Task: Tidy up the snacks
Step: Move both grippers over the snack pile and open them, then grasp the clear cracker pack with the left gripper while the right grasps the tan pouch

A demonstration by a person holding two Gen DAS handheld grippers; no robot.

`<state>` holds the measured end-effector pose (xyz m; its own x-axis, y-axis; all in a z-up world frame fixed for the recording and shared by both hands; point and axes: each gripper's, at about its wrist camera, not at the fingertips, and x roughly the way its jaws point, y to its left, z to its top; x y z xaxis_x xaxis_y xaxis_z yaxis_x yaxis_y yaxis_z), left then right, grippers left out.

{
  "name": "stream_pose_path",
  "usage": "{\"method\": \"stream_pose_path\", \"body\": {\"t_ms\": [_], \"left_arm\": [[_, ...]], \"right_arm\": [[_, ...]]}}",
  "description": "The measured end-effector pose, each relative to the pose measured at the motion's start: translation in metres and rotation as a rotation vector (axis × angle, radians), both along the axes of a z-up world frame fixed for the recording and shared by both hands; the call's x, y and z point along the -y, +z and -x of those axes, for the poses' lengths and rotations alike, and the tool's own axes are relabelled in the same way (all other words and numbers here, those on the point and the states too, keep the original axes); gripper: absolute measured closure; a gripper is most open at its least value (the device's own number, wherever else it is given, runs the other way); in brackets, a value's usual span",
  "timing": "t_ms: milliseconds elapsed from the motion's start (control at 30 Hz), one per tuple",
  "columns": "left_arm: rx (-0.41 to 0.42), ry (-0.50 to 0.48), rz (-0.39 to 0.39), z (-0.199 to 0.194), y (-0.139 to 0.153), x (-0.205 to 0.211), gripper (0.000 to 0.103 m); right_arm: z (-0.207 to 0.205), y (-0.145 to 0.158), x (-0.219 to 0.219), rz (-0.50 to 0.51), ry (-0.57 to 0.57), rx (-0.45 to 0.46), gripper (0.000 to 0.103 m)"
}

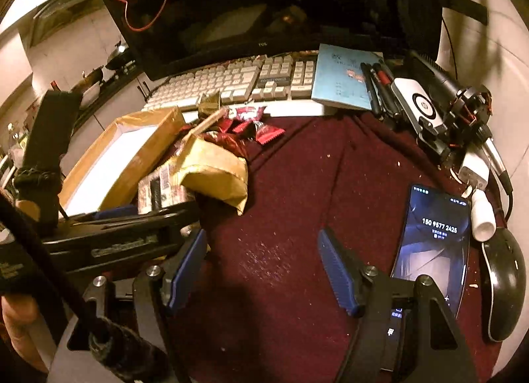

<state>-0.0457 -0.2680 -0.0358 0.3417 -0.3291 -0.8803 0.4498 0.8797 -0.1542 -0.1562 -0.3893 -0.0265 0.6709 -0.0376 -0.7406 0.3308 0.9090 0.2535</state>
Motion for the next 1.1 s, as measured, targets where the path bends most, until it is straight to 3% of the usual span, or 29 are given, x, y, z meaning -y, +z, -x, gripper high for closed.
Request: {"method": "stream_pose_path", "body": {"t_ms": [33, 100, 367, 433, 533, 600, 767, 867, 900, 1000, 1100], "left_arm": [[0.003, -0.005, 0.018, 0.005, 0.000, -0.002, 0.015], [-0.006, -0.014, 0.056, 0.014, -0.001, -0.009, 0.028], [-0.040, -0.044, 0.159, 0.030, 0.014, -0.043, 0.035], [-0.051, -0.043, 0.205, 0.033, 0.021, -0.061, 0.068], [-0.113, -0.028, 0.315, 0.028, 0.030, -0.086, 0.078], [-0.045, 0.005, 0.309, 0.030, 0.039, -0.094, 0.081], [-0.064, 0.002, 0.283, 0.024, 0.035, -0.091, 0.077], [-0.020, -0.042, 0.177, 0.028, 0.013, -0.077, 0.039], [0.005, -0.063, 0.148, 0.034, 0.007, -0.075, 0.034], [0.087, -0.119, 0.035, 0.046, 0.000, -0.058, 0.030], [0.063, -0.143, -0.059, 0.036, -0.020, -0.041, 0.030]], "right_arm": [[0.000, -0.002, 0.000, -0.007, 0.003, -0.001, 0.033], [-0.001, -0.003, 0.000, -0.019, 0.012, -0.001, 0.033], [-0.015, -0.005, -0.002, -0.081, 0.099, 0.041, 0.033], [-0.021, -0.008, -0.004, -0.074, 0.111, 0.032, 0.033], [-0.034, -0.009, -0.010, -0.041, 0.150, 0.020, 0.031], [-0.045, -0.011, -0.013, -0.033, 0.155, -0.001, 0.031], [-0.048, -0.014, -0.016, -0.052, 0.152, -0.019, 0.031], [-0.045, -0.013, -0.012, -0.020, 0.125, -0.031, 0.031], [-0.043, -0.012, -0.009, -0.027, 0.113, -0.029, 0.031], [-0.041, -0.011, 0.000, -0.041, 0.084, -0.026, 0.031], [-0.041, -0.011, 0.001, -0.038, 0.080, -0.024, 0.031]]}}
